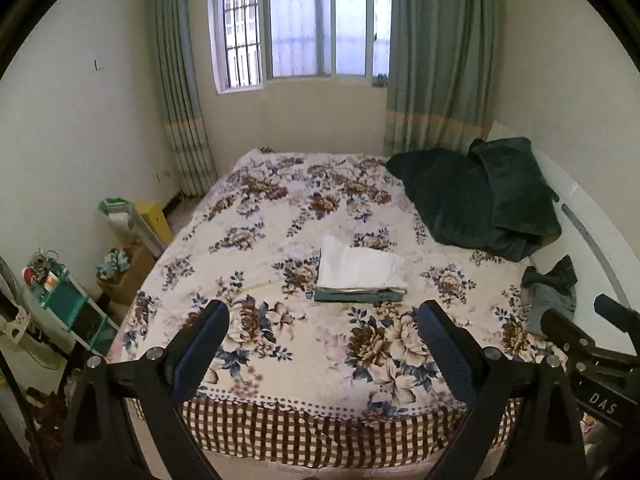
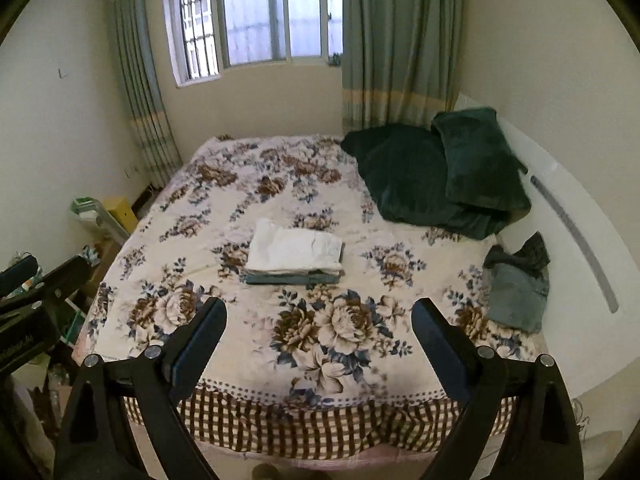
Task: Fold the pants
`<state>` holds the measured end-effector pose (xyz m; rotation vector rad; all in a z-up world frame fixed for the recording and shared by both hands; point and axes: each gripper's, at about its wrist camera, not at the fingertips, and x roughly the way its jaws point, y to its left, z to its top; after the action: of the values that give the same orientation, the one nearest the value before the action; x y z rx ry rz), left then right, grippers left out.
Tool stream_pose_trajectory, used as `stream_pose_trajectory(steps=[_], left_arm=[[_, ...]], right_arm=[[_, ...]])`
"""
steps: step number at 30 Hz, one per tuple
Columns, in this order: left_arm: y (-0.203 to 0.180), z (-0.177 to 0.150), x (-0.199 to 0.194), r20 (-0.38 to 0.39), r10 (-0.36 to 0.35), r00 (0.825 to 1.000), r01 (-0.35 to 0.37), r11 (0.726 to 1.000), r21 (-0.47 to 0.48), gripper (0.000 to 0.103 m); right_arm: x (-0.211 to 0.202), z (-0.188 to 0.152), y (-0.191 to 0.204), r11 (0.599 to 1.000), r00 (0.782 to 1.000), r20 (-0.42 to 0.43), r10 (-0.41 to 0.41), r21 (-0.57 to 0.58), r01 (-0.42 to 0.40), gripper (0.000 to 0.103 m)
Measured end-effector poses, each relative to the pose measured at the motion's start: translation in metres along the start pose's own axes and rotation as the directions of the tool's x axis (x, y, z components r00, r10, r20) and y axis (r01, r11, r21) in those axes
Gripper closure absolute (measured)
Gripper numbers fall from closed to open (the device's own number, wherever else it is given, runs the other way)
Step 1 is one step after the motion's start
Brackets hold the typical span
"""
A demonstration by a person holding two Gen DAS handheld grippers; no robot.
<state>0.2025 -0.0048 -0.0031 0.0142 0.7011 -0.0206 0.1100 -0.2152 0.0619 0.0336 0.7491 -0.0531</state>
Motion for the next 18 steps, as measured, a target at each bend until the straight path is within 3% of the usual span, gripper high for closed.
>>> stream_pose_trajectory(steps=[10,15,18], left_arm=[[0.003,-0.020,-0.045,-0.003,-0.012,1.000,0.012,1.000,0.009,0.006],[0.008,-0.018,-0.044,0.003,-0.017,1.000,0.018,1.000,-0.014,0.006],[0.009,-0.013,-0.043,0.019,-0.016,1.000,0.017,1.000,-0.021,0.000]], right_arm=[[-0.088,-0.007,0.013,0.998,0.998,0.026,0.065,-0.002,-0.065,0.007],[-0.096,-0.003,0.015,0.999,0.997,0.050,0.053,-0.006,-0.053,0.007],[-0.085,0.005,0.018,0.999,0.998,0.055,0.033,-0.017,-0.032,0.007]])
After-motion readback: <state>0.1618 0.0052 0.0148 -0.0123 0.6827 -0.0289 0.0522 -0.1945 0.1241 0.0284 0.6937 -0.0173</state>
